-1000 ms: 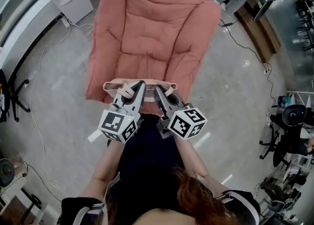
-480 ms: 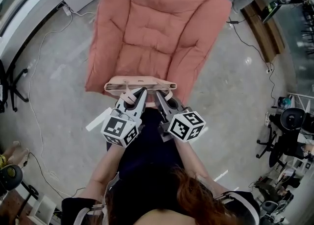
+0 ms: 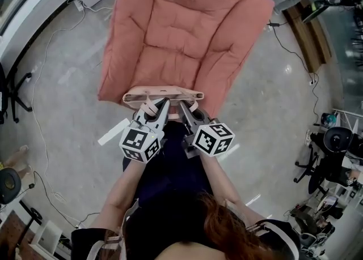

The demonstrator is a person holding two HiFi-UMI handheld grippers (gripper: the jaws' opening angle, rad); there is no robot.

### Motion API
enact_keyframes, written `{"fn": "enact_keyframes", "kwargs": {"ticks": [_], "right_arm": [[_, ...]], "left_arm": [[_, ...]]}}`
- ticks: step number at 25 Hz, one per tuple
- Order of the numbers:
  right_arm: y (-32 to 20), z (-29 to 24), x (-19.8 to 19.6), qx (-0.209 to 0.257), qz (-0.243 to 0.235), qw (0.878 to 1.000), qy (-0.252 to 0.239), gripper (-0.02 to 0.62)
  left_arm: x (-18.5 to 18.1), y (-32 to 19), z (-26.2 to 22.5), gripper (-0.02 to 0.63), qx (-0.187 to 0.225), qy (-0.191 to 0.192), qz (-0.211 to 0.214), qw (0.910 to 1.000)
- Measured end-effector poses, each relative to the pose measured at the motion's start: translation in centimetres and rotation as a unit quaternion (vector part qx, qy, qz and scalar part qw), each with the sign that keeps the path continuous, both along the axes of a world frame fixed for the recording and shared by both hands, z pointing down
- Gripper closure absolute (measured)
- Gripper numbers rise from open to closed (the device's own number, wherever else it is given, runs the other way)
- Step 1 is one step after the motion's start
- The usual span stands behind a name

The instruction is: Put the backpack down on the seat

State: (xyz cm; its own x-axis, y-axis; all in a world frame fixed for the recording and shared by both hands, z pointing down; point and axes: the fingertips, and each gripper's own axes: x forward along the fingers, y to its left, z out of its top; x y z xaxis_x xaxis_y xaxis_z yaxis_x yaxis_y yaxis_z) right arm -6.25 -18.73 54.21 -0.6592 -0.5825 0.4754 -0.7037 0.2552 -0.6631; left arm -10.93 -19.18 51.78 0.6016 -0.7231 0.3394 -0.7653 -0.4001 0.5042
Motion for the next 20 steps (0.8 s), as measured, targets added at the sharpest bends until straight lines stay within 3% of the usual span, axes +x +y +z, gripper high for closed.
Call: {"fn": "enact_keyframes", "kwargs": {"ticks": [10, 20], "right_arm": [[-0.7, 2.1, 1.0, -0.026, 0.026, 0.999, -0.013, 0.557], [0.2, 5.8, 1.6, -0.107, 0.055, 0.992, -0.047, 0.555]], "left_arm": [[0.8, -1.1, 1.9, 0.586, 0.009, -0.017, 0.011, 0.9998], [0.9, 0.2, 6.1, 0.586, -0.059, -0.013, 0.003, 0.9982]]}}
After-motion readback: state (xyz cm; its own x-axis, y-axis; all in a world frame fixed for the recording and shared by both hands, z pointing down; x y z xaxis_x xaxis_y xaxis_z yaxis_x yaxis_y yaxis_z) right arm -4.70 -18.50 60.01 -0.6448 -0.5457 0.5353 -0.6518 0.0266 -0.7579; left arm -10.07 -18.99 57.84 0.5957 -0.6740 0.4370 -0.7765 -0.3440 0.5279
